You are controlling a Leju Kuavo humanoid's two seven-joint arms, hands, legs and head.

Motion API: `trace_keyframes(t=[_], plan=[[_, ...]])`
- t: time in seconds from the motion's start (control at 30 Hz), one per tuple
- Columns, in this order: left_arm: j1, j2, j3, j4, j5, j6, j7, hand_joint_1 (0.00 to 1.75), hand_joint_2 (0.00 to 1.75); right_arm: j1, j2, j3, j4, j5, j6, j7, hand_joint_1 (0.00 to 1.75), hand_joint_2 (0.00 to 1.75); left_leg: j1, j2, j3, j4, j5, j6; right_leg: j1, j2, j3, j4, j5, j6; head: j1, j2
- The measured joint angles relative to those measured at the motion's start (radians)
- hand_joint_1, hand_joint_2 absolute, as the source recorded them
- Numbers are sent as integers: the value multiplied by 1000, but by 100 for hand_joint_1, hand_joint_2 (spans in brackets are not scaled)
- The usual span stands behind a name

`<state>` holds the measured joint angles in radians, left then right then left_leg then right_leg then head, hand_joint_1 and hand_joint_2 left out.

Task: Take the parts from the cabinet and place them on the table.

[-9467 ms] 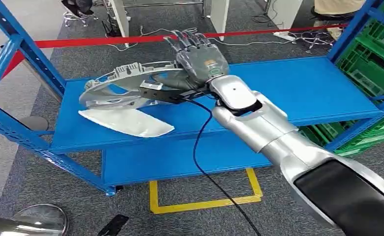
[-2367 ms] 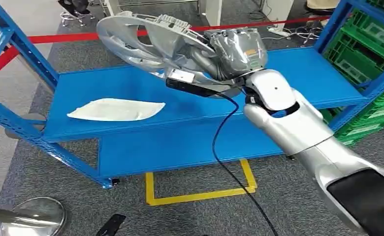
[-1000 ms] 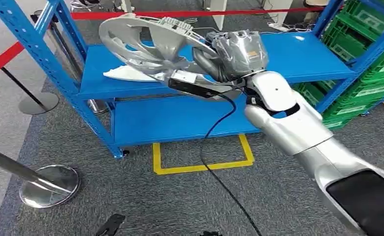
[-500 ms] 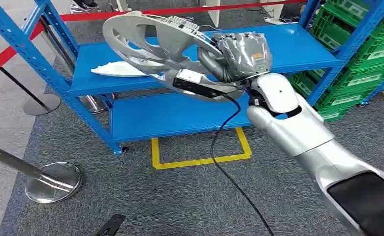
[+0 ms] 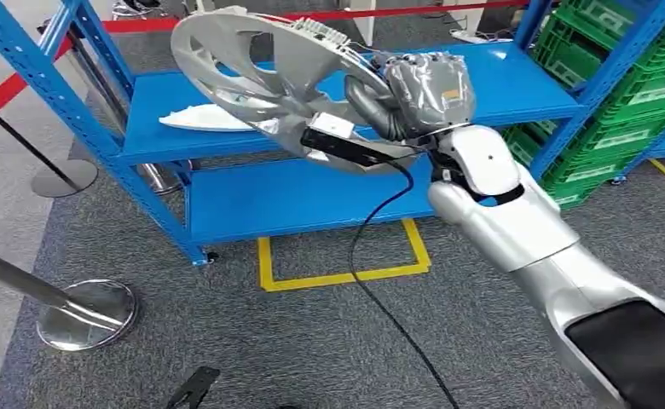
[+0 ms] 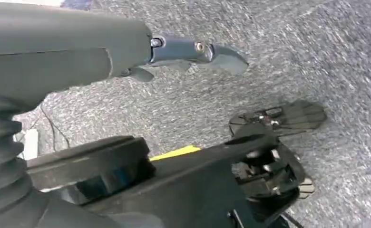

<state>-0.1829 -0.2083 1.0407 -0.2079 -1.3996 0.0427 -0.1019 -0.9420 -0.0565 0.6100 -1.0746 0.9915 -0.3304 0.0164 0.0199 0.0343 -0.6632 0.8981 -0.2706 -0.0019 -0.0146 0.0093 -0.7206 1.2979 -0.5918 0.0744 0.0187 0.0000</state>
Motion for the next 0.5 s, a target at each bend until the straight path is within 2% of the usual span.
trace_keyframes(t=[0.03,0.07,0.1,0.13,0.17,0.2,0.23,0.3,0.33,0.37,0.4,0.47,0.5], plan=[[0,0,0,0,-2,-1,0,0,175,3,0,0,0,0,0,0,175,0,4,4,-4,6,-1,-5,-3,-2,10,-18,20,6,1,0],[-1,-2,-1,0,-3,-2,0,0,175,4,0,-1,0,-1,1,0,175,0,10,9,-10,16,-2,-13,-8,-6,46,-85,60,15,0,0],[-1,-2,-1,0,-3,-3,0,0,175,3,0,-2,0,-1,2,0,175,0,18,16,-19,30,-5,-21,-13,-18,96,-180,103,24,1,0],[-1,-3,-2,0,-4,-5,0,0,175,0,0,-6,0,-2,2,0,175,0,25,21,-30,51,-12,-34,-20,-45,145,-269,129,39,1,0],[-2,6,-2,-2,-4,-3,0,0,175,-1,0,-7,-1,-2,2,0,175,0,19,24,-36,62,-14,-45,-12,-56,127,-246,115,37,3,0],[-1,-1,-3,0,-4,-5,0,0,175,-4,3,-7,-1,-2,2,-1,175,0,19,28,-44,83,-20,-52,-15,-47,126,-247,126,12,7,0],[2,0,-3,0,-4,-4,0,0,175,-2,2,-8,-1,-2,3,-1,175,0,18,31,-42,80,-15,-54,-16,-36,118,-238,125,-9,-2,0],[4,-1,-4,0,-5,-4,1,0,175,-1,2,-8,-1,-2,3,-1,175,0,20,46,-42,80,-8,-60,-14,-15,102,-223,132,-25,-3,0],[3,-2,-5,0,-5,-4,1,0,175,-1,2,-8,-1,-2,3,-1,175,0,24,40,-46,84,-20,-64,-15,-8,98,-223,138,-37,-9,0],[2,-2,-5,0,-5,-4,1,0,175,-1,2,-9,-1,-2,4,-1,175,0,25,15,-54,111,-60,-64,-15,1,93,-224,143,-44,-6,0],[3,-2,-5,0,-5,-4,1,0,175,-1,3,-9,-1,-2,4,-1,175,0,21,-5,-78,180,-113,-62,-15,9,90,-227,148,-52,-10,0],[4,-2,-6,0,-5,-4,2,0,175,-1,3,-8,-1,-2,4,-1,175,0,13,-22,-143,362,-202,-57,-10,30,80,-228,157,-57,-14,0],[4,-2,-6,0,-5,-4,2,0,175,0,3,-8,-1,-2,5,-1,175,0,10,-24,-160,417,-223,-51,-7,41,76,-228,160,-58,-14,0]])
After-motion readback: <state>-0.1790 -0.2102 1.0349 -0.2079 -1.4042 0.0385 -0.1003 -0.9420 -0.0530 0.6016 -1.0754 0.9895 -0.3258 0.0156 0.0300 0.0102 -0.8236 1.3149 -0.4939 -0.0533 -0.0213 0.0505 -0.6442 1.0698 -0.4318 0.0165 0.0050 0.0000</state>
